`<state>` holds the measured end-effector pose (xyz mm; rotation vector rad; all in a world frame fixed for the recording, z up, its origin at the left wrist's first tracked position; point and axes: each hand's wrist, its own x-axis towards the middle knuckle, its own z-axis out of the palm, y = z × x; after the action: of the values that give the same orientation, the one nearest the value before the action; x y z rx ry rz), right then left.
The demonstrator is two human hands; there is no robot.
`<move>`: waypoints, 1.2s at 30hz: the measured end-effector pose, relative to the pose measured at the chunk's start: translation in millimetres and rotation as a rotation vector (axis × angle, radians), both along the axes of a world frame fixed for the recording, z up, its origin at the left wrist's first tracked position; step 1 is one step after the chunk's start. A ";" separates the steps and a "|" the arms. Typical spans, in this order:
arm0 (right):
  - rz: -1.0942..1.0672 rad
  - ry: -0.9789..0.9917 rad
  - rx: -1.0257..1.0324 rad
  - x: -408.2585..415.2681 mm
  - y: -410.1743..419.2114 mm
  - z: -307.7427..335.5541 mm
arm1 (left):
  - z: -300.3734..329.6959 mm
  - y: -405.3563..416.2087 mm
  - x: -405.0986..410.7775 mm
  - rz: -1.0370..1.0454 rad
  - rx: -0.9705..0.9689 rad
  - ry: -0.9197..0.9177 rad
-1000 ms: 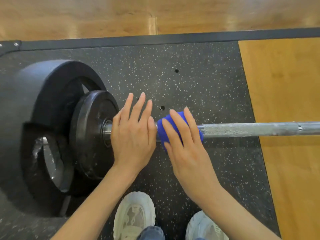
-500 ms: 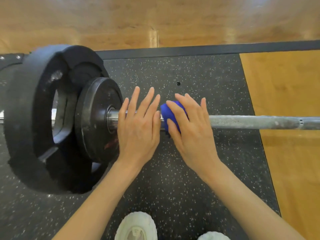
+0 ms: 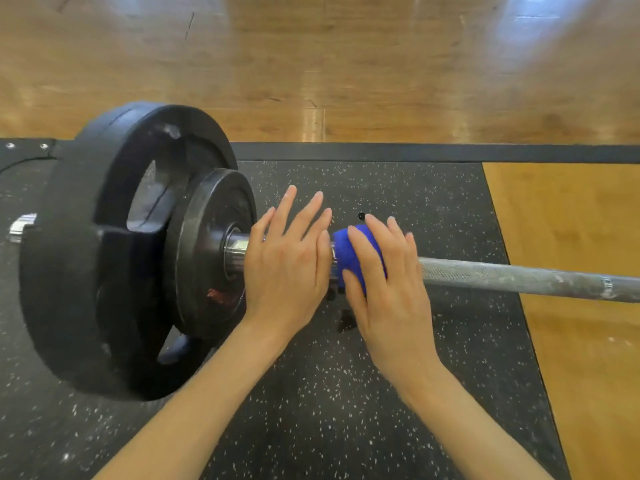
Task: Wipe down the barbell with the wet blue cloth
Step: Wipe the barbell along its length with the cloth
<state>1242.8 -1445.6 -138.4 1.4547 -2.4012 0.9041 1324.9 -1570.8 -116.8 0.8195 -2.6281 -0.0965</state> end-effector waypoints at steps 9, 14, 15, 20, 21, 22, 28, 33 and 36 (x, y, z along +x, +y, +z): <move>-0.083 -0.059 -0.088 -21.0 -33.2 1.9 | 4.4 -31.6 -19.2 -0.087 0.000 -0.008; 0.030 0.193 -0.068 -28.2 -21.1 -34.3 | -2.8 -41.0 -18.4 -0.031 0.044 0.031; 0.042 0.233 -0.072 -33.4 -20.6 -38.8 | -3.8 -43.4 -22.6 -0.025 0.041 0.034; 0.020 0.207 -0.187 -50.0 -60.1 -24.8 | -1.2 -56.9 -39.9 -0.022 0.029 0.015; 0.003 0.182 -0.204 -49.7 -64.3 -26.8 | -0.6 -60.5 -43.8 -0.022 0.036 0.006; -0.011 0.188 -0.209 -48.9 -63.5 -32.4 | 0.6 -63.8 -47.6 -0.021 0.050 0.000; 0.066 0.348 -0.167 -80.4 -66.6 -40.3 | 3.3 -78.7 -73.8 0.037 0.135 0.067; -0.007 0.095 -0.199 -78.8 -88.1 -18.3 | 4.3 -86.9 -86.0 0.046 0.155 0.052; 0.057 0.118 -0.149 -72.6 -74.7 -34.1 | 4.1 -85.9 -85.5 0.051 0.156 0.075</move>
<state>1170.2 -1520.3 -172.4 1.4840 -2.1692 0.9591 1239.4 -1656.7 -112.7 0.9159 -2.5512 -0.3162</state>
